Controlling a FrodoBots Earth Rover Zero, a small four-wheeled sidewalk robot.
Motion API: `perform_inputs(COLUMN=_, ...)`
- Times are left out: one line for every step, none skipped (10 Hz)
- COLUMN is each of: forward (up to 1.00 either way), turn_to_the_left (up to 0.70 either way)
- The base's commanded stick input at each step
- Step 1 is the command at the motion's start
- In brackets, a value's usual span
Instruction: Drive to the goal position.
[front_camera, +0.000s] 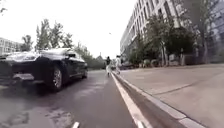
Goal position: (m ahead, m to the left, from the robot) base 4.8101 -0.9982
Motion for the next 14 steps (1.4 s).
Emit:
perform_inputs(forward=0.6, turn_to_the_left=0.0)
perform_inputs(forward=0.6, turn_to_the_left=0.0)
perform_inputs(forward=0.6, turn_to_the_left=0.0)
perform_inputs(forward=0.6, turn_to_the_left=0.0)
perform_inputs(forward=0.6, turn_to_the_left=0.0)
perform_inputs(forward=0.6, turn_to_the_left=0.0)
perform_inputs(forward=0.6, turn_to_the_left=0.0)
perform_inputs(forward=0.6, turn_to_the_left=0.0)
perform_inputs(forward=0.6, turn_to_the_left=0.0)
perform_inputs(forward=0.6, turn_to_the_left=0.0)
perform_inputs(forward=0.6, turn_to_the_left=0.0)
perform_inputs(forward=0.6, turn_to_the_left=0.0)
perform_inputs(forward=0.6, turn_to_the_left=0.0)
perform_inputs(forward=0.6, turn_to_the_left=0.0)
